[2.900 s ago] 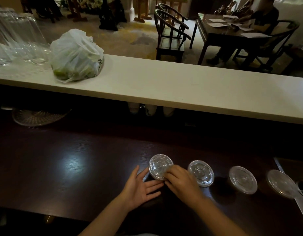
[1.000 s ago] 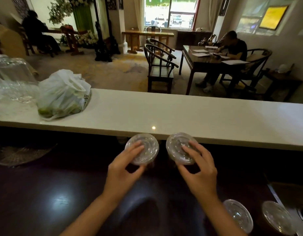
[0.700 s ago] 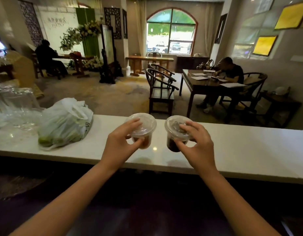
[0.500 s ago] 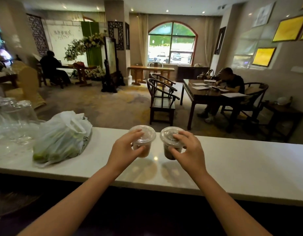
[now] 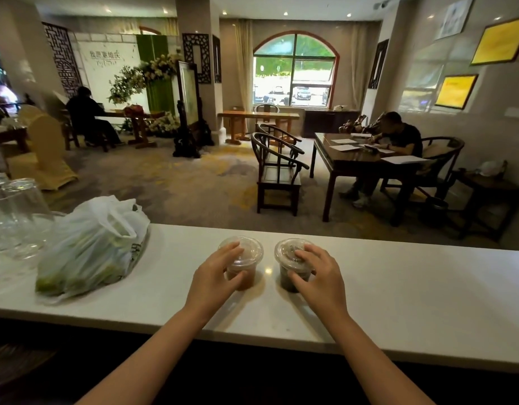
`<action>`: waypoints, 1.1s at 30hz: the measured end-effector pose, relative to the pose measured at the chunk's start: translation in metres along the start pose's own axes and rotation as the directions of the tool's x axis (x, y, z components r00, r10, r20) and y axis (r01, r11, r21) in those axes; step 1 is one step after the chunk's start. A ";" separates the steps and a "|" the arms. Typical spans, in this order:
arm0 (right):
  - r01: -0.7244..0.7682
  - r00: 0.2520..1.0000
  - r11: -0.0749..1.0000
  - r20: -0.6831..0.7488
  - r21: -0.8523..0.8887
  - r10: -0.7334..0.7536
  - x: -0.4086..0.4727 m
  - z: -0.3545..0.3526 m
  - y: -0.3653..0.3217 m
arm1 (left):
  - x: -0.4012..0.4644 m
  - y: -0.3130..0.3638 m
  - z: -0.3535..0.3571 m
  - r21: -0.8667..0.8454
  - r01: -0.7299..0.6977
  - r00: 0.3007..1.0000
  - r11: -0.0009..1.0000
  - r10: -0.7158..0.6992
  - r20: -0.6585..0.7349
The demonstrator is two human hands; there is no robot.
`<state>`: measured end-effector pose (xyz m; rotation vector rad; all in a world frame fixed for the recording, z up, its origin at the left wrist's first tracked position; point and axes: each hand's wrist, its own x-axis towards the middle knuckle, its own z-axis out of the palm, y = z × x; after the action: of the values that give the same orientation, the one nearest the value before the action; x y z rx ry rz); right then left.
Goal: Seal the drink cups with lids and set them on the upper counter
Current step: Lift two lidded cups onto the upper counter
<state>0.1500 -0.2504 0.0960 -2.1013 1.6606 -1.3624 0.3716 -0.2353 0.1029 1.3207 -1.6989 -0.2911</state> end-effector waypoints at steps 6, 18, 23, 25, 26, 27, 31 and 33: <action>0.009 1.000 0.999 -0.008 -0.048 -0.009 -0.004 0.002 -0.002 | 0.003 -0.004 0.002 0.075 -0.084 0.996 0.994 0.083 0.016; -0.016 0.991 0.962 0.122 -0.273 0.051 -0.009 -0.028 -0.020 | -0.004 0.018 -0.034 0.468 -0.205 0.947 0.860 0.054 0.316; 0.068 0.988 0.889 0.154 -0.453 0.003 -0.037 -0.065 -0.051 | -0.031 0.053 -0.056 0.615 -0.208 0.977 0.761 0.128 0.173; 0.143 0.970 0.829 0.243 -0.540 -0.009 -0.056 -0.079 -0.063 | -0.054 0.072 -0.051 0.608 -0.257 0.962 0.751 0.141 0.232; 0.161 0.965 0.811 0.261 -0.563 -0.011 -0.068 -0.084 -0.068 | -0.066 0.080 -0.046 0.602 -0.276 0.953 0.749 0.133 0.272; 0.169 0.965 0.799 0.261 -0.578 -0.015 -0.082 -0.089 -0.071 | -0.078 0.087 -0.040 0.593 -0.292 0.945 0.750 0.129 0.301; 0.123 0.974 0.764 0.223 -0.633 0.028 -0.143 -0.102 -0.064 | -0.131 0.096 -0.010 0.478 -0.353 0.908 0.804 0.172 0.382; 0.051 0.973 0.745 0.201 -0.665 0.113 -0.174 -0.110 -0.054 | -0.159 0.094 0.009 0.424 -0.381 0.886 0.822 0.193 0.423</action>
<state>0.1139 -0.0408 0.0954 -2.4225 2.2946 -0.4811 0.3031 -0.0657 0.0785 1.3929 -2.3799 0.1091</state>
